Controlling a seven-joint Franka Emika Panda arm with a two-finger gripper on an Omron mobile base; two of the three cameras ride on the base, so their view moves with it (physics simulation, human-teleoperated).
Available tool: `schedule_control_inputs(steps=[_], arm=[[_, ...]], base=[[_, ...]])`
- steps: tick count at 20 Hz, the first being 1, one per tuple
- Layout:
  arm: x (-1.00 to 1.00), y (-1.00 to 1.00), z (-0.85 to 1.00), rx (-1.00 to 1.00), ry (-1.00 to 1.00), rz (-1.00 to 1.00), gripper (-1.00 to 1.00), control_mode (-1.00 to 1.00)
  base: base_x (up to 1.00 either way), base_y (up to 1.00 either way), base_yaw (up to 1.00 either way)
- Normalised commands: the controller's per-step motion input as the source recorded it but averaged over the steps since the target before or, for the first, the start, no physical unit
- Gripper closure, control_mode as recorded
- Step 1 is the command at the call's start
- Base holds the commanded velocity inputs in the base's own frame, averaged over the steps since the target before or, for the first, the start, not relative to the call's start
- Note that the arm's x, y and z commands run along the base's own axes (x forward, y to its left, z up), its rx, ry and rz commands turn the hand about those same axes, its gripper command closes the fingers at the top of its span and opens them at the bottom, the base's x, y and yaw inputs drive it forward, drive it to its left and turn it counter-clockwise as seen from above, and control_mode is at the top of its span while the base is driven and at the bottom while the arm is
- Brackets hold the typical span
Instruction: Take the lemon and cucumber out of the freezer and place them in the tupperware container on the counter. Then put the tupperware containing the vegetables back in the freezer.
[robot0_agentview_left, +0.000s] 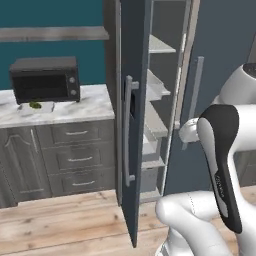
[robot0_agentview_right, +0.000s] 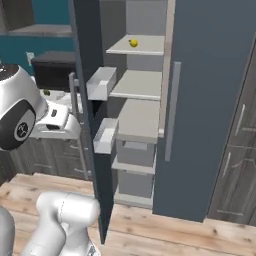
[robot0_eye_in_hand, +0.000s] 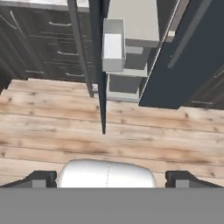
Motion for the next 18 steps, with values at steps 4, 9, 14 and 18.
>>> schedule_control_inputs(steps=[4,9,14,18], arm=[[0.0,0.0,0.0,0.0,0.0,0.0,-1.0,1.0],[0.0,0.0,0.0,0.0,0.0,0.0,-1.0,1.0],[0.0,0.0,0.0,0.0,0.0,0.0,-1.0,1.0],[0.0,0.0,0.0,0.0,0.0,0.0,-1.0,1.0]], base=[[0.09,-0.98,0.16],[0.37,-0.77,0.09],[0.73,-0.15,-0.05],[0.92,0.12,-0.23]])
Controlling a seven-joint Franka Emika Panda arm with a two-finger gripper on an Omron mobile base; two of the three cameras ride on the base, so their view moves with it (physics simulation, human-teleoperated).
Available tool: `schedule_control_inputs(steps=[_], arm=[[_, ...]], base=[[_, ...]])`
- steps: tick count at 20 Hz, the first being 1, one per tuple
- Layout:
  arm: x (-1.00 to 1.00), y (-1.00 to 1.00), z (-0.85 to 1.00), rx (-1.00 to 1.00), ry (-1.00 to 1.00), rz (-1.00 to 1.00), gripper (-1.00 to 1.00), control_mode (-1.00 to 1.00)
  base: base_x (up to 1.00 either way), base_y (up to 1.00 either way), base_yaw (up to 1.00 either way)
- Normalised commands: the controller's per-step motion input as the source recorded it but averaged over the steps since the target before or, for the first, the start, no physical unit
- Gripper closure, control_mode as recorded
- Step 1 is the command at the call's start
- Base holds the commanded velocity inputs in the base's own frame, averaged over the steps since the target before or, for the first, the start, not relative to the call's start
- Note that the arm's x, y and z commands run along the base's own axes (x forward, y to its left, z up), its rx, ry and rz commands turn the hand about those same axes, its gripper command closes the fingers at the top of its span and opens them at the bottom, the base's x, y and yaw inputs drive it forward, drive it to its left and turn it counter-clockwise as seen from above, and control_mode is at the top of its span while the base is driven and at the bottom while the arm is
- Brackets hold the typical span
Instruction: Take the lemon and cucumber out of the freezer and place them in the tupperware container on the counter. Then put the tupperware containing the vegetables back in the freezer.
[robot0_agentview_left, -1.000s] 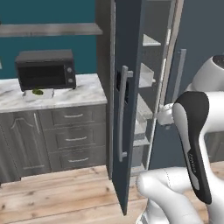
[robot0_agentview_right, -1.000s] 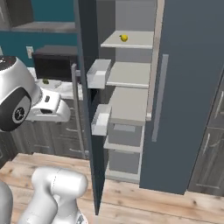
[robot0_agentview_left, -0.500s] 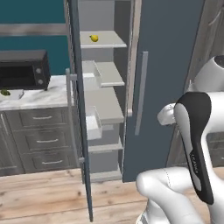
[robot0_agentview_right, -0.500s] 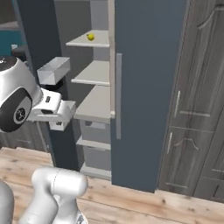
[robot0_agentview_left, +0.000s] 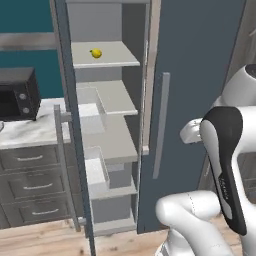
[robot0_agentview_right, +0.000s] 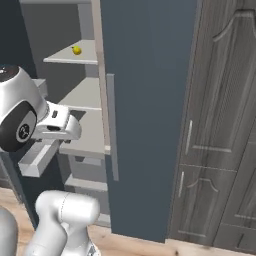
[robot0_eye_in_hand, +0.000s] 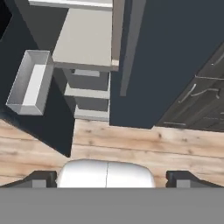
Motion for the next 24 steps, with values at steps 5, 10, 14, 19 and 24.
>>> schedule_control_inputs(steps=[5,10,14,19,24], arm=[[0.0,0.0,0.0,0.0,0.0,0.0,-1.0,1.0],[0.0,0.0,0.0,0.0,0.0,0.0,-1.0,1.0],[0.0,0.0,0.0,0.0,0.0,0.0,-1.0,1.0],[0.14,0.0,0.19,0.05,0.0,0.0,-1.0,-1.0],[0.15,0.0,0.81,0.22,-0.03,0.0,-1.0,-1.0]], base=[[0.84,0.21,-0.24],[0.39,0.49,-0.19],[0.13,0.66,-0.16],[0.19,0.14,-0.05],[0.0,0.0,0.0]])
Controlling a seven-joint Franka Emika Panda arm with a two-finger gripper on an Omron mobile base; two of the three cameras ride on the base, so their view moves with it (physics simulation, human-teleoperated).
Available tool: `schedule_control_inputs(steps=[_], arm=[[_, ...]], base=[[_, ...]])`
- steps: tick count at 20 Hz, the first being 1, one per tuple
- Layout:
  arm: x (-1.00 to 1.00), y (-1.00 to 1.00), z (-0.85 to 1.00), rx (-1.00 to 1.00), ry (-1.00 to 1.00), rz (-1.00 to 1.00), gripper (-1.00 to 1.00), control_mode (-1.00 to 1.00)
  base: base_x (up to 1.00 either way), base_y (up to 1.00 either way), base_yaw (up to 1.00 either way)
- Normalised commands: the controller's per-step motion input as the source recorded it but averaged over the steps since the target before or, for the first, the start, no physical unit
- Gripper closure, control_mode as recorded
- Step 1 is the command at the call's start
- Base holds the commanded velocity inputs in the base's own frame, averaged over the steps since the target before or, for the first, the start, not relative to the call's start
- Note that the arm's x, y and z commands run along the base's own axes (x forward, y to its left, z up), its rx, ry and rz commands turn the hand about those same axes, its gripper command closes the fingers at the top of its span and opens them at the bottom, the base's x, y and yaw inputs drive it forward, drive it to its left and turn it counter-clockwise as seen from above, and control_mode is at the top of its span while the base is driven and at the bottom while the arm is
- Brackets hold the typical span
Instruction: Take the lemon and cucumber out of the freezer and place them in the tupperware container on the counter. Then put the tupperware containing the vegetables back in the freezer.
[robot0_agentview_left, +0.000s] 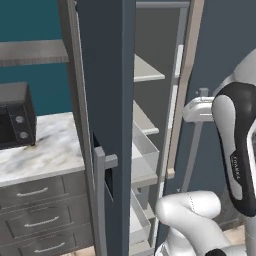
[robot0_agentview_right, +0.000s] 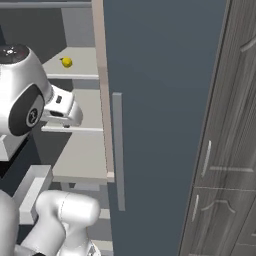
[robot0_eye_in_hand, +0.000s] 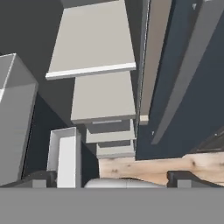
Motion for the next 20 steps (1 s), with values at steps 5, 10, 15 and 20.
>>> schedule_control_inputs(steps=[5,10,15,20], arm=[[0.35,0.27,0.6,0.19,-0.05,0.03,-1.0,-1.0],[0.69,0.38,0.26,0.05,-0.04,0.0,-1.0,-1.0],[0.88,0.37,0.01,0.0,0.0,0.0,-1.0,-1.0],[0.73,0.38,0.0,0.0,-0.08,0.0,-1.0,-1.0]], base=[[0.0,0.0,0.0],[0.0,0.0,0.0],[0.0,0.0,0.0],[0.0,0.0,0.0]])
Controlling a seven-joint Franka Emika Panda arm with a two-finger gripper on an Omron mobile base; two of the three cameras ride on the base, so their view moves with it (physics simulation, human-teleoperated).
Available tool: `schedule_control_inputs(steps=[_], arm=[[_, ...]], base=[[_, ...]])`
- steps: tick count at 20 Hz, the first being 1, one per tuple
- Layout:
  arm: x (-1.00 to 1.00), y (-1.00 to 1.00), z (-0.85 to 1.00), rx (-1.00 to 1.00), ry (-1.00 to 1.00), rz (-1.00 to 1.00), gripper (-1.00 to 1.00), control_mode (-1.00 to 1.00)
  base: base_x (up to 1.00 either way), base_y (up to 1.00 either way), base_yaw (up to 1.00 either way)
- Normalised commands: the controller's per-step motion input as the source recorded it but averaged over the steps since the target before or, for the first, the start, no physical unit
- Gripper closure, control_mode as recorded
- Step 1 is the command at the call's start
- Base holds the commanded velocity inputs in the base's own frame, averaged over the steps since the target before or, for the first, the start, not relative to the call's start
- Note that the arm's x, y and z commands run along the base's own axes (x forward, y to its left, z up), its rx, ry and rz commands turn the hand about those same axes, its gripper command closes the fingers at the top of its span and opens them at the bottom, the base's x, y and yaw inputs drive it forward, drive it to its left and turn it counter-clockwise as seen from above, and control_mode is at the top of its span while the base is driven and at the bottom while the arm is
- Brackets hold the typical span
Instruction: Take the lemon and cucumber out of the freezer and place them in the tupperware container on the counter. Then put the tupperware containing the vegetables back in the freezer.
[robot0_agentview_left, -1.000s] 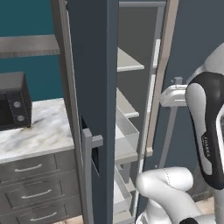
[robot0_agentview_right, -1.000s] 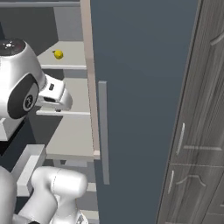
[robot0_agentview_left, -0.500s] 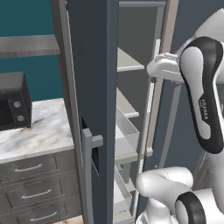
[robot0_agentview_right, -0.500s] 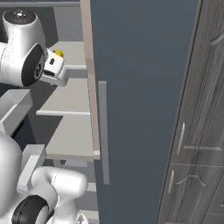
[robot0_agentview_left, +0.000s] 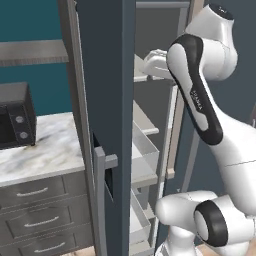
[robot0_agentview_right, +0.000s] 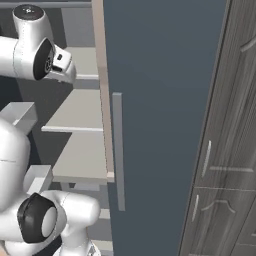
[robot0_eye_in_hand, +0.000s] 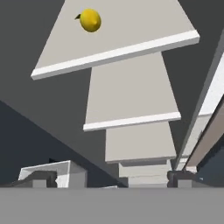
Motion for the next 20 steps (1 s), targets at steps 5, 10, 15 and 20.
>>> schedule_control_inputs(steps=[5,10,15,20], arm=[[0.67,0.15,0.0,0.0,-0.17,0.0,-1.0,-1.0],[0.66,0.15,0.0,-0.01,-0.13,0.03,-1.0,-1.0],[0.73,0.15,0.0,-0.02,-0.01,0.06,-1.0,-1.0],[0.79,0.14,0.0,-0.01,0.02,0.07,-1.0,-1.0]], base=[[0.0,0.0,0.0],[0.0,0.0,0.0],[0.0,0.0,0.0],[0.0,0.0,0.0]])
